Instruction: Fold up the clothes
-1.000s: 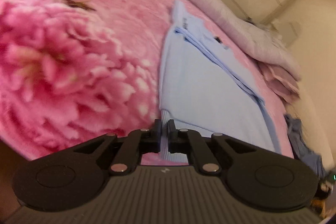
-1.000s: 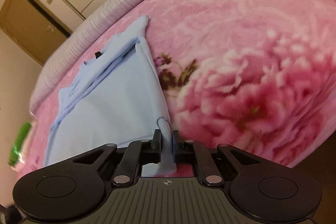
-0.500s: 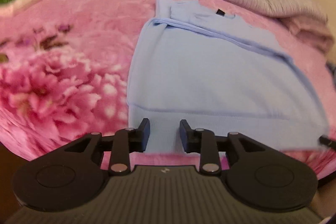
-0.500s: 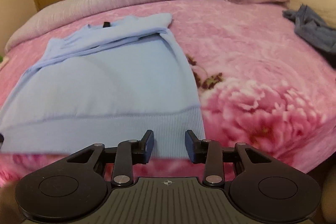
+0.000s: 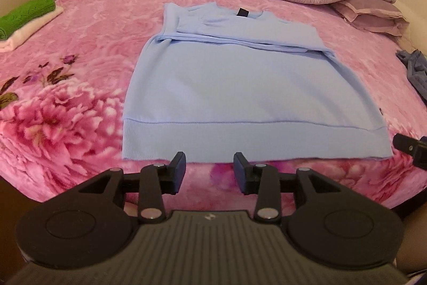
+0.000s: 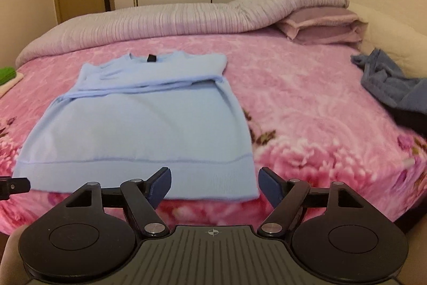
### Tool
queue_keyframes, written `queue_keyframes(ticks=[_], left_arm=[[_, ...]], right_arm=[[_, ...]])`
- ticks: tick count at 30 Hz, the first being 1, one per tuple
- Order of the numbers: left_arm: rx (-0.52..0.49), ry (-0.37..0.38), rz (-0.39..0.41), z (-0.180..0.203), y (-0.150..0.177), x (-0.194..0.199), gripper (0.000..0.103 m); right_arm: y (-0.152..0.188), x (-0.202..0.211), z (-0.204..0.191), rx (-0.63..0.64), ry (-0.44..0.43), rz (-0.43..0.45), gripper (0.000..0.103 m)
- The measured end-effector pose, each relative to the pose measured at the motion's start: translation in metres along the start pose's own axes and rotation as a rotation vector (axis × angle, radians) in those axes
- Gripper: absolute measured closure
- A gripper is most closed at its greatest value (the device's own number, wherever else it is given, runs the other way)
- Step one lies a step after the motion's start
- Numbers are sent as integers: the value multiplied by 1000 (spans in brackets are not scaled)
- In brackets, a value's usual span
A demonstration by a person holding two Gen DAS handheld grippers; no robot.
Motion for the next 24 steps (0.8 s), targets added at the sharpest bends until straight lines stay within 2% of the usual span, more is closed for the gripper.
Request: queue_keyframes(ticks=[3, 14, 24], left_arm=[[-22, -26, -1, 7, 7, 7, 63], [-68, -10, 13, 17, 29, 31, 62], [-78, -8, 52, 20, 33, 50, 58]], right_arm=[[9, 5, -3, -19, -27, -27, 28], [31, 32, -27, 26, -65, -36, 28], [33, 48, -29, 20, -69, -8, 28]])
Point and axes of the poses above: each gripper's, at about its wrist camera, not at the fingertips, and x roughly against the way its jaws point, z to its right, y to its underside, the point moved 5 cm from there along -x, roughly the way its jaws point, and after that the axes turned 7 degrees about -x, right-handed, at the moved point
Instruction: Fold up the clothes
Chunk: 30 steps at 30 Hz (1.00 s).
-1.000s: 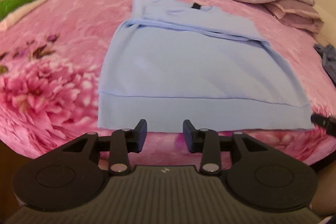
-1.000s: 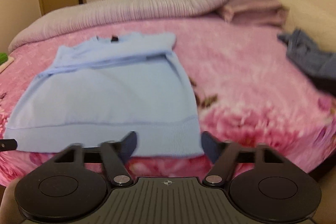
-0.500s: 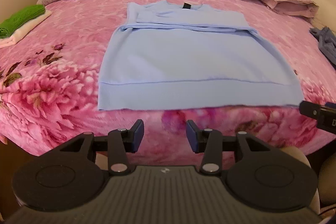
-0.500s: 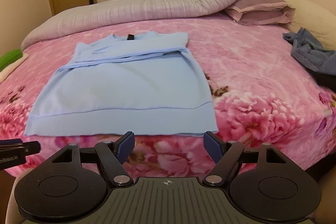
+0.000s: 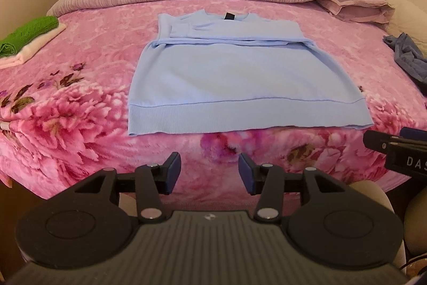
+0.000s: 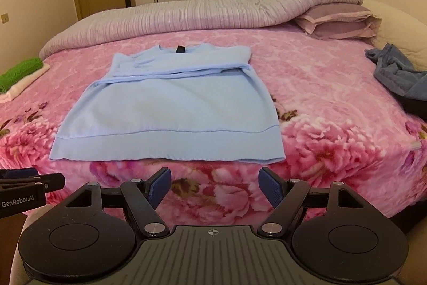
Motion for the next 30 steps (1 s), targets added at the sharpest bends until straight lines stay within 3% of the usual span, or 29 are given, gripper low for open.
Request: queue_keyframes(ticks=[25, 30], left_arm=[[30, 32, -13, -9, -7, -16, 55], [26, 23, -6, -19, -20, -33, 55]], right_arm=[[-6, -22, -5, 29, 10, -23, 28], [-41, -22, 10, 138, -110, 136, 28]])
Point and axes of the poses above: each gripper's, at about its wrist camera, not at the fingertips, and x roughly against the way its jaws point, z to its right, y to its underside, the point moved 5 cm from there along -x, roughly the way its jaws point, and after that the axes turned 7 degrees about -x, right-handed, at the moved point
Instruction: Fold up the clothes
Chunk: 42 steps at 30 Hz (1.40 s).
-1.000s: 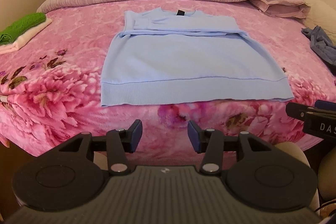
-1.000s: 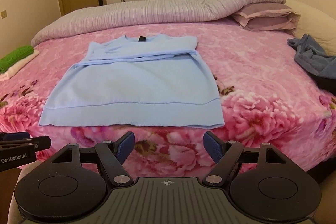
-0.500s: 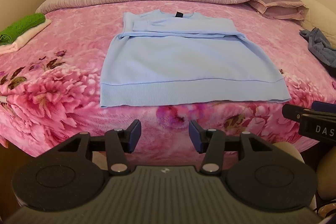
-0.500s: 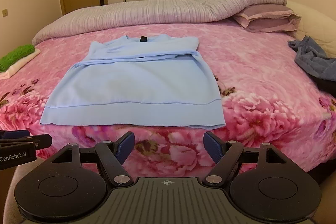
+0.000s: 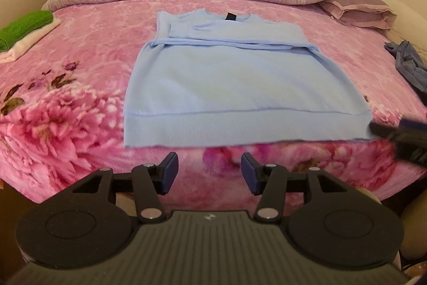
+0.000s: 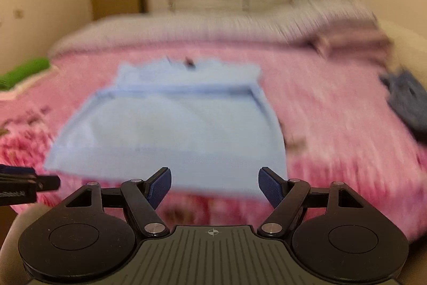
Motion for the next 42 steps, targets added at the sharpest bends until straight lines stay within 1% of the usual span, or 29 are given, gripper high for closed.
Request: queue_keyframes(ticks=[2, 4, 7, 8, 10, 13, 14, 15, 16, 17, 19, 20, 23, 24, 26, 29, 31, 33, 34, 36, 40, 41, 42], left_arm=[[2, -15, 7, -6, -6, -7, 55], [10, -27, 12, -13, -11, -14, 55], [35, -43, 23, -23, -20, -25, 55], [44, -47, 27, -27, -23, -29, 55], [59, -59, 36, -34, -30, -37, 55], [65, -78, 49, -49, -41, -48, 55], [69, -88, 50, -56, -44, -51, 55], [78, -93, 53, -63, -46, -54, 54], [88, -90, 56, -71, -48, -56, 53], [104, -81, 55, -80, -48, -58, 53], [145, -39, 50, -99, -46, -63, 52], [162, -14, 46, -108, -45, -65, 52], [211, 66, 31, -133, -40, -72, 53], [234, 106, 24, -143, -38, -74, 53], [277, 182, 2, -155, -36, -79, 53], [366, 293, -53, -170, -33, -91, 54], [424, 361, -87, -174, -30, -100, 56], [450, 409, -110, -173, -26, -110, 56], [463, 432, -121, -172, -24, -115, 56], [500, 453, -132, -173, -18, -127, 59], [597, 540, -74, -182, -13, -141, 59], [606, 557, -66, -182, -14, -145, 59], [613, 575, -59, -182, -15, -148, 59]], right_arm=[[-22, 3, 11, 101, -61, 76, 28], [-45, 5, 20, 212, -97, 121, 28], [-81, -1, 28, 344, -132, 200, 27], [-90, -4, 31, 372, -130, 237, 28], [-106, -19, 39, 387, -64, 331, 27], [-121, -57, 58, 341, 133, 386, 27], [-122, -70, 67, 300, 199, 366, 27], [-118, -77, 77, 226, 230, 331, 27], [-111, -81, 86, 141, 244, 297, 27], [-102, -83, 94, 50, 232, 256, 27], [-74, -83, 111, -136, 116, 139, 28], [-58, -84, 119, -213, 59, 60, 28], [-9, -90, 143, -411, -56, -167, 28], [0, -91, 151, -466, -80, -211, 28], [12, -90, 168, -569, -118, -271, 28], [17, -92, 185, -694, -190, -335, 30], [14, -98, 190, -744, -231, -378, 36], [12, -105, 193, -779, -264, -423, 46], [13, -109, 193, -789, -266, -445, 47], [14, -118, 194, -802, -270, -476, 49], [15, -129, 196, -814, -301, -470, 50], [14, -132, 197, -823, -316, -462, 50], [14, -135, 197, -830, -330, -456, 53]])
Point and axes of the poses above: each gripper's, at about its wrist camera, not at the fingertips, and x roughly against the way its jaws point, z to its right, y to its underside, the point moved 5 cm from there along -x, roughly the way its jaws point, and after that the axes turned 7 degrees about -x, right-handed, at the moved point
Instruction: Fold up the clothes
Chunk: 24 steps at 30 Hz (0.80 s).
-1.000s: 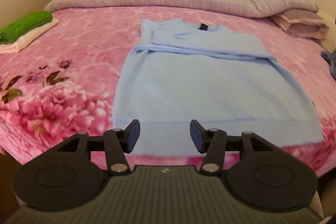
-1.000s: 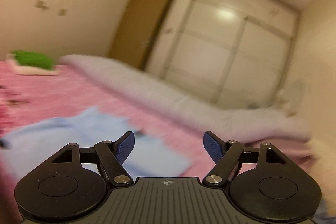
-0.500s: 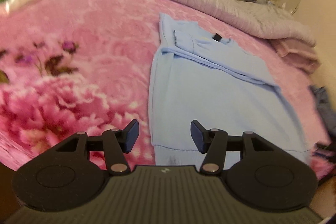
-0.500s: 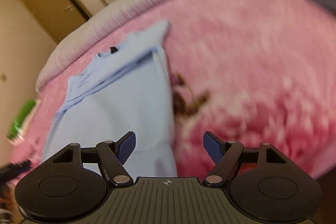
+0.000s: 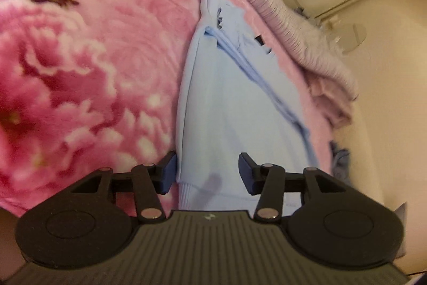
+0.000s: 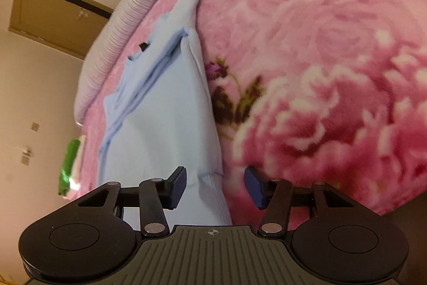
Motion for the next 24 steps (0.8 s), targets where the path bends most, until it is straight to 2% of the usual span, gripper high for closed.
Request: queue_keyframes(ticks=[1, 3, 4, 8, 10, 11, 12, 13, 16, 19, 24], left_arm=[[0, 12, 0, 0, -1, -3, 59], [4, 36, 0, 0, -4, -8, 59], [8, 47, 0, 0, -6, -10, 59], [-16, 65, 8, 1, -4, -11, 60], [-21, 62, 4, -1, -1, -10, 72], [-21, 57, 0, -2, 0, -10, 78], [-27, 45, -9, -3, 0, -10, 94], [-32, 32, -19, -4, 1, -10, 99], [-52, 34, -17, -2, -1, -6, 100], [-61, 56, 0, 4, -4, 1, 100], [-51, -10, -34, -3, 1, -6, 96]], right_arm=[[-3, -3, 0, -3, -15, 0, 56], [-6, -12, 1, -14, -28, -8, 73], [-7, -18, 2, -16, -34, -14, 76], [-7, -25, 1, 11, -64, -17, 76], [-5, -24, 1, 26, -70, -13, 79], [-4, -23, 1, 41, -58, -10, 87], [-3, -23, -1, 59, -43, -5, 91], [-2, -22, -3, 78, -31, 0, 92], [0, -19, -11, 126, -1, 14, 94], [-2, -12, -17, 126, -16, 26, 94], [-2, -15, -9, 91, 21, 21, 93]])
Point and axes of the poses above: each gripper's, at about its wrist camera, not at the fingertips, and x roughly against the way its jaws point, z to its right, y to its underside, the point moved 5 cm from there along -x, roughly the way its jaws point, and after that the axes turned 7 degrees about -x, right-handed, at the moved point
